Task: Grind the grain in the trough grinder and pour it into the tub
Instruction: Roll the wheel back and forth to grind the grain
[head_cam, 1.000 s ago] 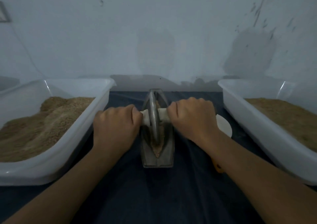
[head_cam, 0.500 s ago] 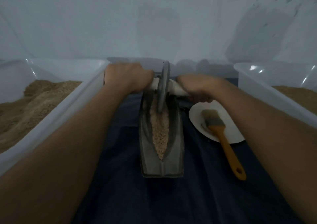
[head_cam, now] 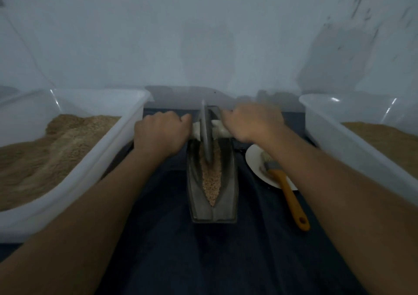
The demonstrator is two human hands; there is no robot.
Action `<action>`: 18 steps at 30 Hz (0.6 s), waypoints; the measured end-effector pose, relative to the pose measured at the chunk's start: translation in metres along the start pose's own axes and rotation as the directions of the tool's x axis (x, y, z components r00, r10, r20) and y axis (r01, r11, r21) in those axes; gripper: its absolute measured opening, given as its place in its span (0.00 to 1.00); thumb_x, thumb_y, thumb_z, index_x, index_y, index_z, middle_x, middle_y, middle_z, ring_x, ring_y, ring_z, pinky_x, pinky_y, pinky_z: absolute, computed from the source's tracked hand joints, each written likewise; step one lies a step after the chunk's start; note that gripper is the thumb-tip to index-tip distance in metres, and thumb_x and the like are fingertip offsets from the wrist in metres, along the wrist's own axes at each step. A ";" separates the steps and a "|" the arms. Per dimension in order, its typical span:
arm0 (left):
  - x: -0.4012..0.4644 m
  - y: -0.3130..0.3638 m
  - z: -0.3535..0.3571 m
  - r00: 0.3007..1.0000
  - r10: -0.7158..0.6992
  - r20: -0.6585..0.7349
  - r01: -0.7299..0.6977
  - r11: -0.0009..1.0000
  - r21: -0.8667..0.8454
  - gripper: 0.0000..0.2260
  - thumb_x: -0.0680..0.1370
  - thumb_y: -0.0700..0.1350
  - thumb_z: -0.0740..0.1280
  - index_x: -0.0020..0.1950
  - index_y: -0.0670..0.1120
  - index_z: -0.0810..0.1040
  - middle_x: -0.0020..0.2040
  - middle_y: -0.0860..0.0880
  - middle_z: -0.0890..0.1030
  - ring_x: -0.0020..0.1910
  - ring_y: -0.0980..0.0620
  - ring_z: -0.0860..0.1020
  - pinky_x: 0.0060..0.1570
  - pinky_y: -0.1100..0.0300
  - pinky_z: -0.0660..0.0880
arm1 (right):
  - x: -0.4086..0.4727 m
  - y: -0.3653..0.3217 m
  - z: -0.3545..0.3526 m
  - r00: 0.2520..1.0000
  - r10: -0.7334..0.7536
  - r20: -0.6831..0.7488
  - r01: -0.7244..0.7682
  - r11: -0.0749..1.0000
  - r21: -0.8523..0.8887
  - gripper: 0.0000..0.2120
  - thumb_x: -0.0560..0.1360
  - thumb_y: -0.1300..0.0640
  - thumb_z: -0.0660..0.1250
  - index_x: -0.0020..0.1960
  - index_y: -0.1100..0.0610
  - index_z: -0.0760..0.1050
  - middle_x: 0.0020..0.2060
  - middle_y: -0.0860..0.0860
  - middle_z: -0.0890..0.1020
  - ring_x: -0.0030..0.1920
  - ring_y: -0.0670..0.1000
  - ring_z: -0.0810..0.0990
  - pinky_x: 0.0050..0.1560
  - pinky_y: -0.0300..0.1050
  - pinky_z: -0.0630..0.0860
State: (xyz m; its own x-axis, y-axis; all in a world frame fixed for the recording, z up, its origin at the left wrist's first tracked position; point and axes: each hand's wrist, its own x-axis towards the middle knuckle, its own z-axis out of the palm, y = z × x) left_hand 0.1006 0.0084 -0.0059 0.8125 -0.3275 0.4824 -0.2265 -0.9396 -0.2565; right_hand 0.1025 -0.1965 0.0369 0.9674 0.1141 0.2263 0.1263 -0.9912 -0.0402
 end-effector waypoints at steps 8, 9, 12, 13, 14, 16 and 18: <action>-0.046 0.010 -0.030 0.988 0.127 -0.084 -0.117 0.986 0.121 0.13 0.68 0.39 0.77 0.37 0.44 0.72 0.31 0.45 0.76 0.26 0.46 0.72 0.29 0.60 0.60 | -0.064 -0.004 0.016 0.946 -0.023 -0.324 0.005 0.998 -0.055 0.28 0.70 0.48 0.29 0.41 0.52 0.67 0.32 0.47 0.64 0.37 0.53 0.67 0.36 0.48 0.60; -0.044 0.011 -0.028 0.989 0.122 -0.088 -0.111 0.987 0.120 0.12 0.71 0.39 0.74 0.38 0.44 0.71 0.32 0.45 0.76 0.28 0.47 0.71 0.30 0.60 0.61 | -0.065 -0.004 0.016 0.948 -0.029 -0.317 0.012 0.998 -0.056 0.28 0.70 0.49 0.29 0.43 0.52 0.68 0.33 0.48 0.64 0.37 0.53 0.66 0.36 0.48 0.60; -0.034 0.011 -0.021 0.978 0.105 -0.182 -0.090 0.992 0.087 0.08 0.75 0.37 0.66 0.38 0.44 0.69 0.32 0.46 0.72 0.30 0.49 0.66 0.32 0.60 0.60 | -0.062 0.004 0.022 0.949 -0.035 -0.315 0.011 0.997 -0.079 0.25 0.71 0.48 0.32 0.43 0.53 0.67 0.34 0.48 0.66 0.33 0.51 0.64 0.32 0.47 0.57; -0.029 0.010 -0.019 0.978 0.109 -0.177 -0.094 0.991 0.091 0.06 0.77 0.38 0.63 0.40 0.44 0.70 0.33 0.46 0.72 0.32 0.48 0.68 0.32 0.60 0.59 | -0.060 0.007 0.025 0.954 -0.024 -0.298 0.001 0.997 -0.077 0.27 0.70 0.46 0.31 0.42 0.53 0.67 0.34 0.48 0.67 0.32 0.50 0.64 0.32 0.46 0.55; -0.024 0.009 -0.017 0.979 0.125 -0.162 -0.110 0.989 0.100 0.05 0.78 0.40 0.60 0.43 0.44 0.73 0.35 0.45 0.73 0.33 0.47 0.72 0.33 0.59 0.59 | -0.055 0.009 0.027 0.961 -0.004 -0.276 -0.014 0.998 -0.064 0.27 0.70 0.45 0.31 0.40 0.52 0.67 0.34 0.49 0.67 0.32 0.50 0.64 0.33 0.45 0.55; -0.007 0.007 -0.019 0.984 0.140 -0.108 -0.127 0.985 0.118 0.16 0.79 0.47 0.50 0.50 0.44 0.76 0.41 0.41 0.80 0.40 0.41 0.80 0.35 0.55 0.64 | -0.040 0.012 0.028 0.974 0.074 -0.212 -0.075 0.997 0.007 0.24 0.76 0.43 0.37 0.37 0.52 0.66 0.34 0.50 0.67 0.34 0.53 0.66 0.37 0.47 0.60; 0.015 0.006 -0.017 0.996 0.084 -0.011 -0.083 0.992 0.098 0.29 0.76 0.55 0.40 0.57 0.47 0.78 0.53 0.39 0.82 0.51 0.36 0.81 0.40 0.51 0.65 | -0.022 0.017 0.024 0.987 0.142 -0.081 -0.137 0.988 0.064 0.22 0.76 0.41 0.42 0.38 0.52 0.68 0.35 0.51 0.70 0.36 0.54 0.69 0.39 0.49 0.63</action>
State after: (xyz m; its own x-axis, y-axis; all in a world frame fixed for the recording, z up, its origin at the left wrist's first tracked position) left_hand 0.1029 -0.0038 0.0141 0.7847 -0.4067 0.4678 -0.2393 -0.8949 -0.3766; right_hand 0.0889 -0.2147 0.0079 0.9545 -0.0338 0.2964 0.0061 -0.9911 -0.1326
